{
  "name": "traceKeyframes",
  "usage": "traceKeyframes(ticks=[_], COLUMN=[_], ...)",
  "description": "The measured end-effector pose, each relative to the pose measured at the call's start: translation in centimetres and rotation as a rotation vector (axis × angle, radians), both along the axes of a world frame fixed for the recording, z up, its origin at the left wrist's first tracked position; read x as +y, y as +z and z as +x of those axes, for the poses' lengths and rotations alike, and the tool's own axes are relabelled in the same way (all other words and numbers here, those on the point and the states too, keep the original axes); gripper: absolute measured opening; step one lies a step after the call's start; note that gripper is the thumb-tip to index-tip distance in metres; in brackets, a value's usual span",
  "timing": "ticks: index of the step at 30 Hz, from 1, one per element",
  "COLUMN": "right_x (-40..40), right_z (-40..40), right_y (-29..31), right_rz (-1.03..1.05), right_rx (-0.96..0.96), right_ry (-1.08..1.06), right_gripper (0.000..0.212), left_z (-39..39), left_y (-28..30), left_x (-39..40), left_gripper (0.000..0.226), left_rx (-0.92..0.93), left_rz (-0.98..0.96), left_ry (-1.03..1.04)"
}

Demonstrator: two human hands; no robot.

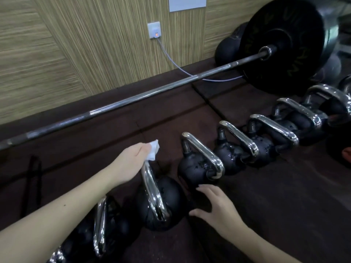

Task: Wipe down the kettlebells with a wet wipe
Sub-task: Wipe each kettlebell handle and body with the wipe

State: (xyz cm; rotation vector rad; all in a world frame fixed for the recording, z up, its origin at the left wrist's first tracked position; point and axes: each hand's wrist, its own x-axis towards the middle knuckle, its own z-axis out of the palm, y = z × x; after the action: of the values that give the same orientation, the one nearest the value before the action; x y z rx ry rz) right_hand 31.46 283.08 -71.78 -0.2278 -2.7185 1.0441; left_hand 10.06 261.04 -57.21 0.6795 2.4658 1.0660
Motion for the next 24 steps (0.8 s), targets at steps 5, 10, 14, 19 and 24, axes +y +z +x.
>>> traceKeyframes(ticks=[5, 10, 14, 19, 24], right_x=[5.0, 7.0, 6.5, 7.0, 7.0], right_z=[0.5, -3.0, -5.9, -6.2, -6.4], right_y=[0.8, 1.6, 0.3, -0.5, -0.8], right_rz=[0.008, -0.164, -0.328, -0.346, -0.366], right_rx=[0.066, -0.033, -0.116, -0.135, -0.146], right_ry=[-0.207, -0.186, -0.144, -0.144, -0.193], right_gripper=[0.071, 0.117, 0.109, 0.112, 0.116], left_z=[-0.8, -1.1, -2.9, -3.0, 0.4], left_y=[1.8, 2.2, -0.1, -2.7, -2.2], left_x=[3.6, 8.7, 11.5, 12.7, 13.5], left_gripper=[0.044, 0.042, 0.044, 0.04, 0.058], left_rx=[0.066, 0.142, 0.138, 0.224, 0.521], left_rz=[0.05, 0.056, -0.052, -0.218, -0.426], left_ry=[0.023, -0.041, -0.129, -0.326, -0.615])
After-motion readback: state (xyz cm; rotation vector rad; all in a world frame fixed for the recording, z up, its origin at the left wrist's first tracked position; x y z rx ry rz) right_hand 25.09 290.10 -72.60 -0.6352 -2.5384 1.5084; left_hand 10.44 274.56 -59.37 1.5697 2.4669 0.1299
